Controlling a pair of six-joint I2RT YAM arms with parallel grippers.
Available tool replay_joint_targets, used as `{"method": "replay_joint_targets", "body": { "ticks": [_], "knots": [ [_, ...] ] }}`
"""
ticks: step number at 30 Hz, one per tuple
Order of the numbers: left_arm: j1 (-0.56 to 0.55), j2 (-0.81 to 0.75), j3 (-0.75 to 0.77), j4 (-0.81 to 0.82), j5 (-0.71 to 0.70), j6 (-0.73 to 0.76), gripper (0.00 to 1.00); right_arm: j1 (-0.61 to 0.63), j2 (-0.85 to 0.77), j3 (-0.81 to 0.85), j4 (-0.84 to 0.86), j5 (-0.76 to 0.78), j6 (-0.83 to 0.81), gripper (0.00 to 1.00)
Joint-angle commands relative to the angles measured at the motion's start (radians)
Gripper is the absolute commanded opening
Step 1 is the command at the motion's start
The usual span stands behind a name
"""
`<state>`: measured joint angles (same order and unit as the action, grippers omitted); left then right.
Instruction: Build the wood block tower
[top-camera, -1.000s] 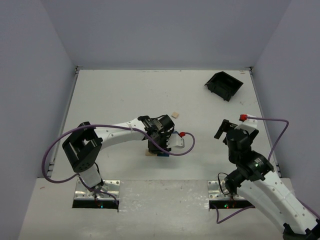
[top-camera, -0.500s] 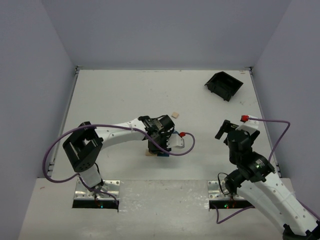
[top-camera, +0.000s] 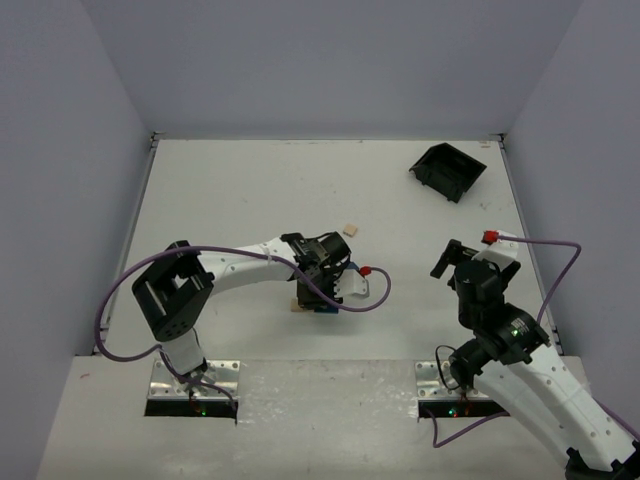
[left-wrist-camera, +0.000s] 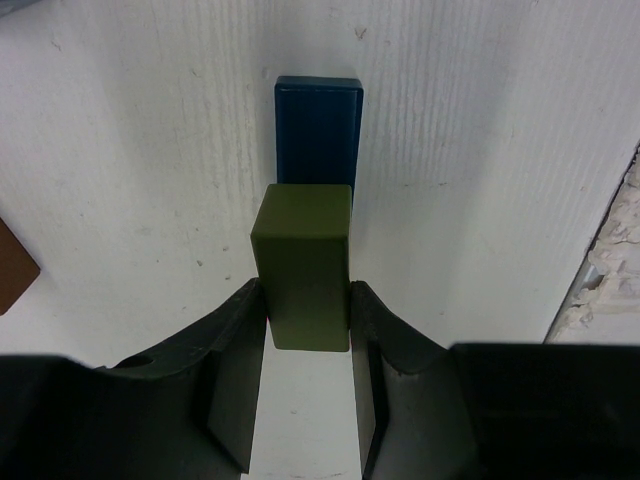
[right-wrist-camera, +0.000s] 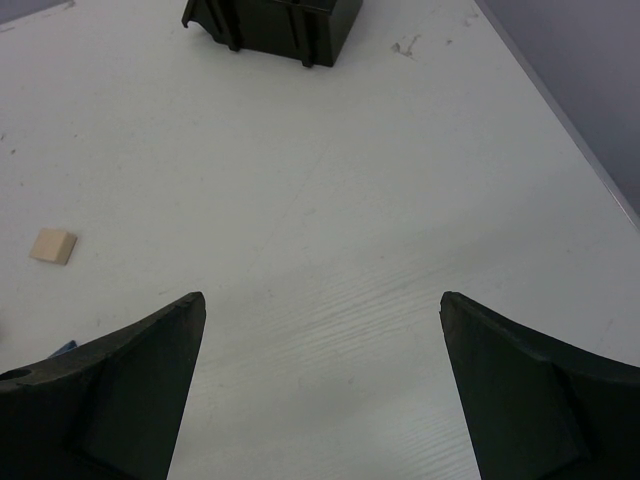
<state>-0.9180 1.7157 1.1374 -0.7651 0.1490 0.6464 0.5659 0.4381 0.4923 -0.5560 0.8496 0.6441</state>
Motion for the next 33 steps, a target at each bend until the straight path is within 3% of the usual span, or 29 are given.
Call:
{"method": "replay_joint_targets", "body": {
  "ticks": [1, 12, 33],
  "knots": [
    [-0.015, -0.001, 0.002, 0.019, -0.004, 0.009, 0.0, -0.001, -0.002, 0.0, 0.013, 0.043, 0.02, 0.99],
    [-0.015, 0.007, 0.005, 0.021, -0.021, 0.027, 0.09, 0.0, -0.01, -0.004, 0.013, 0.049, 0.02, 0.99],
    [-0.024, 0.01, -0.001, 0.024, -0.034, 0.038, 0.16, -0.001, -0.027, -0.014, 0.007, 0.057, 0.022, 0.99]
  ]
}}
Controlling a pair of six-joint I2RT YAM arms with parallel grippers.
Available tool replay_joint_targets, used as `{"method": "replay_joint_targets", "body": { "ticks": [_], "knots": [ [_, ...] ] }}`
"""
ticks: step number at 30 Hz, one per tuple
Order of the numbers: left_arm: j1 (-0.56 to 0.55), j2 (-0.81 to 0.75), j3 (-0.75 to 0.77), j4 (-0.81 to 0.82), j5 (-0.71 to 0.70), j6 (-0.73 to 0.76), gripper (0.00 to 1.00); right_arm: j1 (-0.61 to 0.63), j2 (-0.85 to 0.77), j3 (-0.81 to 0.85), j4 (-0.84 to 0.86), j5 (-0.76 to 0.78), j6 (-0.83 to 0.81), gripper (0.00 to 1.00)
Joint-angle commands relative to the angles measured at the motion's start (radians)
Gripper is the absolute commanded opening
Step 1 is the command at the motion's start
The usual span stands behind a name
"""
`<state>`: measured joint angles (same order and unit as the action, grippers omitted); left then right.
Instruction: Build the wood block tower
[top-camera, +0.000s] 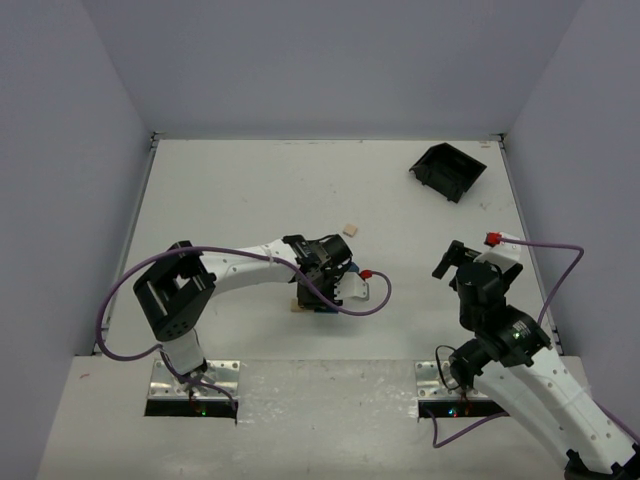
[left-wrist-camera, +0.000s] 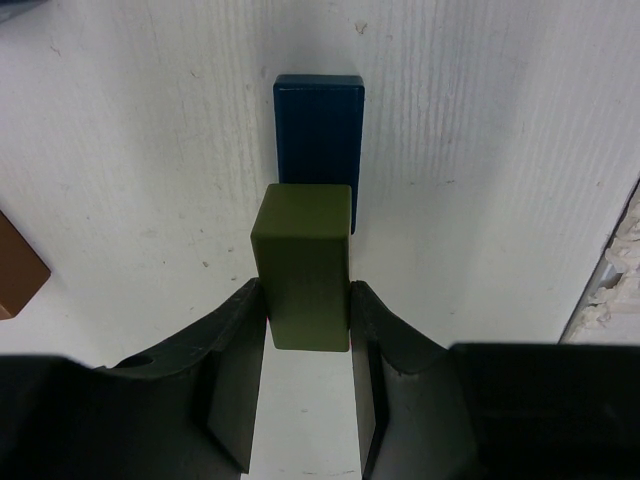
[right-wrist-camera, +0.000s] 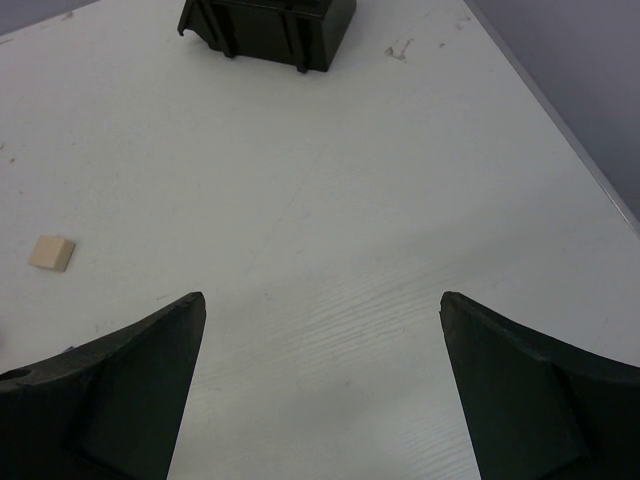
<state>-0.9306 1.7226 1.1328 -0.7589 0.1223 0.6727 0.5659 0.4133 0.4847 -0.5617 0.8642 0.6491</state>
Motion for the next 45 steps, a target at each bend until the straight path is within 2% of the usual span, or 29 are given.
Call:
{"method": "replay_joint_targets", "body": {
  "ticks": [1, 23, 31, 38, 45],
  "knots": [
    [-0.011, 0.003, 0.005, 0.019, -0.006, 0.011, 0.18, -0.001, -0.002, -0.005, 0.013, 0.042, 0.017, 0.99],
    [-0.022, 0.017, 0.007, 0.012, -0.006, 0.021, 0.32, 0.0, -0.039, -0.015, 0.013, 0.05, 0.034, 0.99],
    [-0.024, 0.022, 0.011, 0.019, -0.018, 0.009, 0.31, 0.0, -0.042, -0.018, 0.013, 0.052, 0.034, 0.99],
    [-0.024, 0.019, 0.006, 0.019, -0.018, 0.01, 0.43, 0.0, -0.042, -0.018, 0.013, 0.049, 0.033, 0.99],
    [-0.024, 0.019, 0.002, 0.023, -0.027, 0.012, 0.46, -0.001, -0.042, -0.017, 0.013, 0.045, 0.034, 0.99]
  ]
}}
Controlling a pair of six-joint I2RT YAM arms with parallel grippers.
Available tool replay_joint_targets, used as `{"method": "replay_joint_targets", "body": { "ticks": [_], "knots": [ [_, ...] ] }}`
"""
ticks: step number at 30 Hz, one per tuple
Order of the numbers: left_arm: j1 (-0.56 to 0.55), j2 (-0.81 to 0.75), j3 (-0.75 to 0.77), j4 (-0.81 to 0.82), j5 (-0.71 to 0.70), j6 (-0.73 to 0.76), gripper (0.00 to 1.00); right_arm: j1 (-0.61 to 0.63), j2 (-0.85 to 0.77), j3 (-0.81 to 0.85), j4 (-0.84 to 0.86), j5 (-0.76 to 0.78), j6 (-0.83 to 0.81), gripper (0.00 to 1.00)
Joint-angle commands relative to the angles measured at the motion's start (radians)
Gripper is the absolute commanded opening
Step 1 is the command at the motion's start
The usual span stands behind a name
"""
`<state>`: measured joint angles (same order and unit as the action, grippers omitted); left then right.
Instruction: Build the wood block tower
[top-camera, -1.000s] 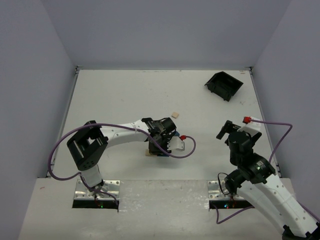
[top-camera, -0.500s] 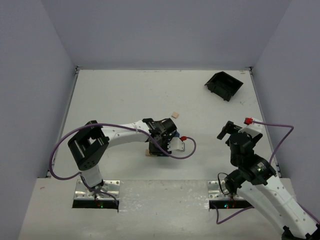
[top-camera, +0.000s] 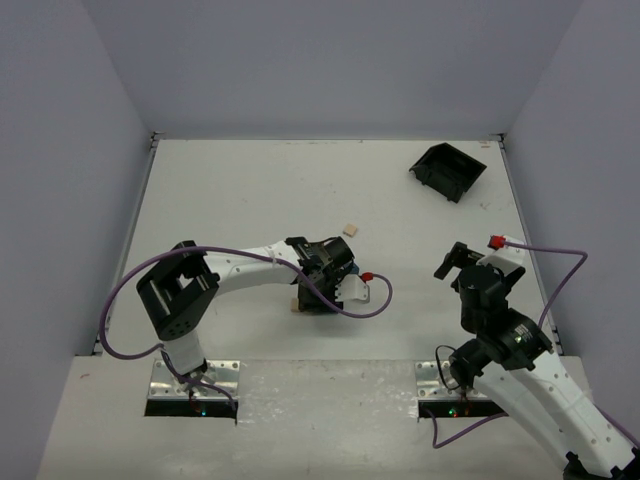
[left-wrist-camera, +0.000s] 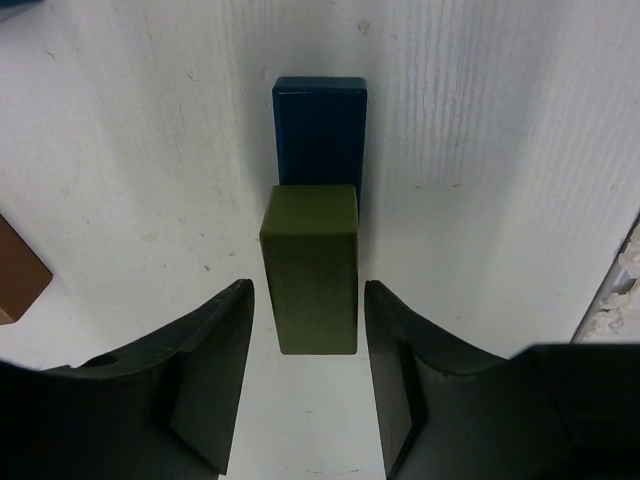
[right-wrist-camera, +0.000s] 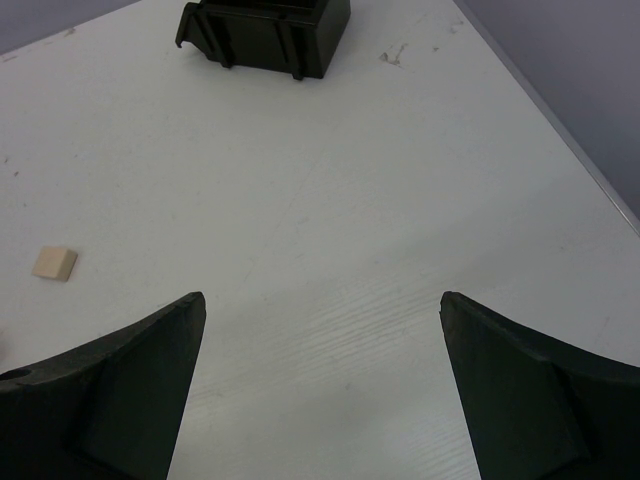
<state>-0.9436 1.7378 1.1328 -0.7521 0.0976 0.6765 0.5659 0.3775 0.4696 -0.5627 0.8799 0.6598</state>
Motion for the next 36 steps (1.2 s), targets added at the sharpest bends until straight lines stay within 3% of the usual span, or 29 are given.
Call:
{"method": "replay_joint_targets", "body": {
  "ticks": [1, 5, 6, 8, 17, 22, 26, 31, 36],
  "knots": [
    [-0.011, 0.002, 0.002, 0.016, -0.003, 0.009, 0.48, -0.001, -0.006, -0.002, 0.014, 0.031, 0.023, 0.99],
    [-0.011, 0.0, 0.004, 0.008, -0.001, 0.016, 0.65, -0.001, -0.006, 0.0, 0.014, 0.03, 0.022, 0.99],
    [-0.011, -0.003, 0.007, 0.002, 0.003, 0.021, 0.73, 0.0, -0.005, -0.001, 0.014, 0.028, 0.02, 0.99],
    [-0.011, -0.011, 0.019, -0.02, 0.018, 0.033, 1.0, 0.0, -0.003, 0.001, 0.012, 0.027, 0.023, 0.99],
    [-0.009, -0.081, 0.109, -0.04, -0.035, 0.058, 1.0, 0.0, 0.009, 0.018, 0.007, 0.011, 0.007, 0.99],
    [-0.008, -0.116, 0.238, -0.014, -0.039, 0.035, 1.0, -0.001, 0.027, 0.03, 0.007, -0.064, -0.025, 0.99],
    [0.012, -0.168, 0.277, 0.098, -0.016, 0.001, 1.0, -0.001, 0.041, 0.039, -0.016, -0.105, -0.023, 0.99],
    [0.116, -0.157, 0.32, 0.249, 0.076, -0.085, 1.0, 0.0, 0.047, 0.046, -0.007, -0.154, -0.019, 0.99],
    [0.207, -0.137, 0.239, 0.292, 0.029, 0.072, 1.0, -0.001, 0.04, 0.023, -0.008, -0.212, 0.004, 0.99]
  ]
}}
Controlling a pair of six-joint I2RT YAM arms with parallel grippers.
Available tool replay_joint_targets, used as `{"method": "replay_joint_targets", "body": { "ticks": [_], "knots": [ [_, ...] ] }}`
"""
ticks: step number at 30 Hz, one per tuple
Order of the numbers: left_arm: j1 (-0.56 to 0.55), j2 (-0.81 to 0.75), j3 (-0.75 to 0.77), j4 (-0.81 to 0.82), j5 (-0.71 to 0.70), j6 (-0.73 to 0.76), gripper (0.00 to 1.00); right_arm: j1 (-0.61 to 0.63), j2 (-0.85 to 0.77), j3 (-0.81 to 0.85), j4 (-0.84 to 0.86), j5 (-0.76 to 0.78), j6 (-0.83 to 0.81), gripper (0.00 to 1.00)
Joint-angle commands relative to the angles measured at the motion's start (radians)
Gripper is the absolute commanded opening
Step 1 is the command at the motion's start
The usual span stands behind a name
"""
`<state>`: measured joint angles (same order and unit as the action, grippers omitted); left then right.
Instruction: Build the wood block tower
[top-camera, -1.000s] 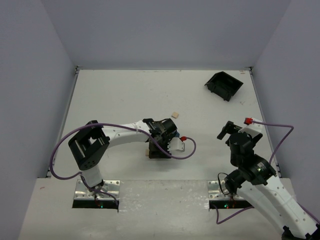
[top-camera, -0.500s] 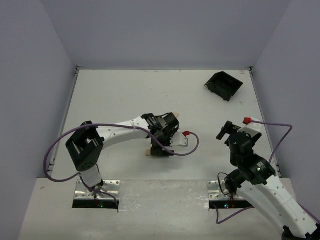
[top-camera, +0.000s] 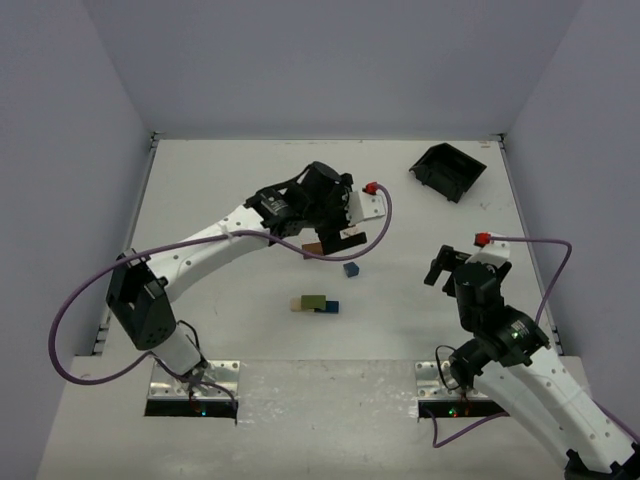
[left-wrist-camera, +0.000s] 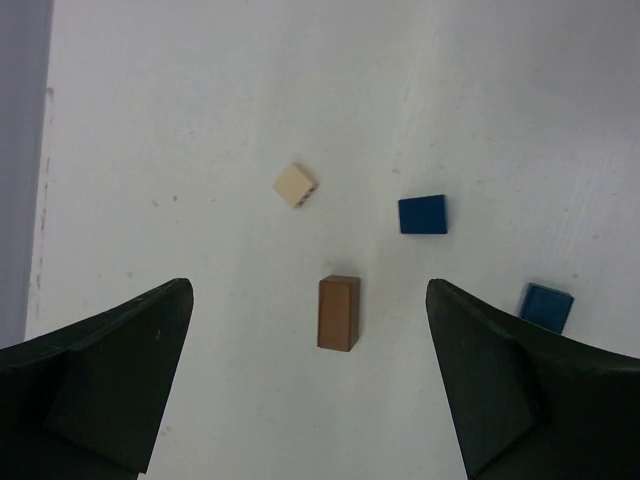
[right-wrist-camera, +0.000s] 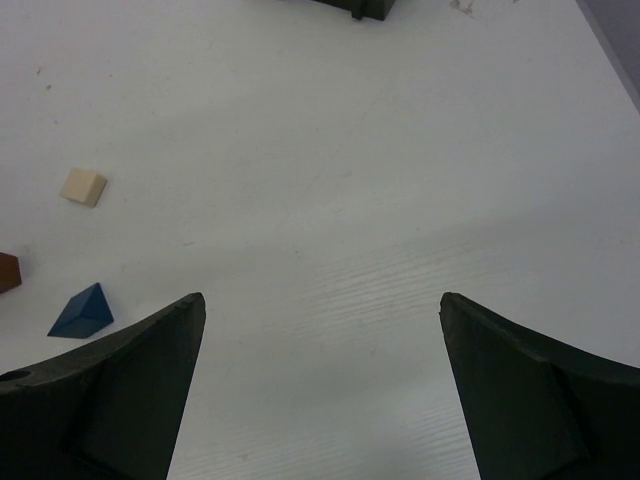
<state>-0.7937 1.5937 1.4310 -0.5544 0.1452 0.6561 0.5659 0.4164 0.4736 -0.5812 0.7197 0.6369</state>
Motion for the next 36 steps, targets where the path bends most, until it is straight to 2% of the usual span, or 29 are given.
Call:
{"method": "replay_joint_targets", "body": {
  "ticks": [1, 10, 17, 28, 32, 33, 35, 36],
  "knots": [
    [0.069, 0.008, -0.081, 0.1, -0.008, 0.108, 1.0, 0.0, -0.001, 0.013, 0.011, -0.06, 0.03, 0.99],
    [0.159, 0.104, -0.112, 0.031, 0.113, 0.175, 1.0, -0.001, 0.011, 0.009, 0.011, -0.034, 0.046, 0.99],
    [0.188, 0.192, -0.187, 0.066, 0.111, 0.214, 1.0, 0.0, -0.008, 0.011, -0.006, 0.014, 0.053, 0.99],
    [0.208, 0.294, -0.188, 0.104, 0.127, 0.212, 0.97, -0.001, -0.014, 0.008, -0.03, 0.044, 0.047, 0.99],
    [0.208, 0.306, -0.201, 0.126, 0.122, 0.209, 0.93, -0.001, -0.018, 0.01, -0.035, 0.046, 0.05, 0.99],
    [0.208, 0.307, -0.201, 0.127, 0.123, 0.208, 0.89, -0.001, -0.018, 0.01, -0.036, 0.047, 0.051, 0.99],
    [0.209, 0.31, -0.201, 0.128, 0.129, 0.205, 0.73, -0.001, -0.02, 0.011, -0.037, 0.049, 0.053, 0.99],
    [0.209, 0.309, -0.201, 0.128, 0.131, 0.203, 0.72, -0.001, -0.021, 0.01, -0.037, 0.048, 0.053, 0.99]
  ]
}}
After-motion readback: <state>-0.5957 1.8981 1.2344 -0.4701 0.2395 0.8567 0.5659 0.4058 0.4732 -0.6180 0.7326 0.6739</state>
